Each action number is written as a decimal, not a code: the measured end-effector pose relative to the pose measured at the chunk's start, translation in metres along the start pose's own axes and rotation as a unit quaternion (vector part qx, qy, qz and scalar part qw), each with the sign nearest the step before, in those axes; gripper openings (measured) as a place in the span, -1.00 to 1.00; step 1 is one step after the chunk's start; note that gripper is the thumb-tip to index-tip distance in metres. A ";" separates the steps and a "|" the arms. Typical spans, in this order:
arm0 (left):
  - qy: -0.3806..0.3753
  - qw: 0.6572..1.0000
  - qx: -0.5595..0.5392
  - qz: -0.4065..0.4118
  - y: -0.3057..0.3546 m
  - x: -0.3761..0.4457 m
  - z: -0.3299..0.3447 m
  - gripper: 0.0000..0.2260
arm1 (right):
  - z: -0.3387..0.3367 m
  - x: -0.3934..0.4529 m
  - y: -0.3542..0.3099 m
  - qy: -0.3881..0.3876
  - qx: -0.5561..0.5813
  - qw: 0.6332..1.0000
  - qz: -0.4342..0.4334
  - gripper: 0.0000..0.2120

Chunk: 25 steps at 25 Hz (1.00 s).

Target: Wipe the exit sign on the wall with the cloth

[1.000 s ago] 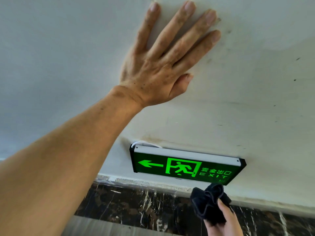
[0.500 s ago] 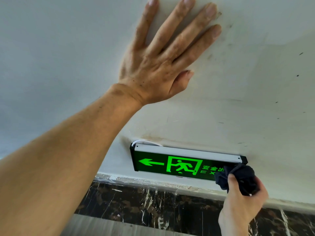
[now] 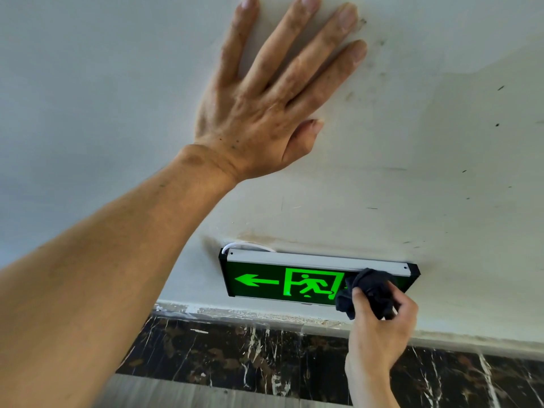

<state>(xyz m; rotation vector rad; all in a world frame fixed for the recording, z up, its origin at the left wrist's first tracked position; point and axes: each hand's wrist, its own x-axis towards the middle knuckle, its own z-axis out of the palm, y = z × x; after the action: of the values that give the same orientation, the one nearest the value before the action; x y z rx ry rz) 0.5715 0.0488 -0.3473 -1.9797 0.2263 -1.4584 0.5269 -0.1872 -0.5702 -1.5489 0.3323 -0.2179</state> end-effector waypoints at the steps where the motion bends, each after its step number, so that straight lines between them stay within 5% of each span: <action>1: 0.000 1.000 -0.002 0.000 0.000 0.000 0.000 -0.44 | 0.004 -0.005 0.000 -0.009 -0.007 1.000 -0.004 -0.51; 25: 0.005 1.000 -0.012 -0.010 0.000 0.003 -0.006 -0.45 | 0.082 -0.091 0.001 -0.155 0.008 0.988 0.018 -0.63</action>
<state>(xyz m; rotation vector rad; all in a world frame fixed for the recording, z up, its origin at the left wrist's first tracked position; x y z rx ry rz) 0.5673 0.0448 -0.3445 -1.9993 0.2312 -1.4849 0.4695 -0.0789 -0.5651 -1.5321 0.1115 0.0497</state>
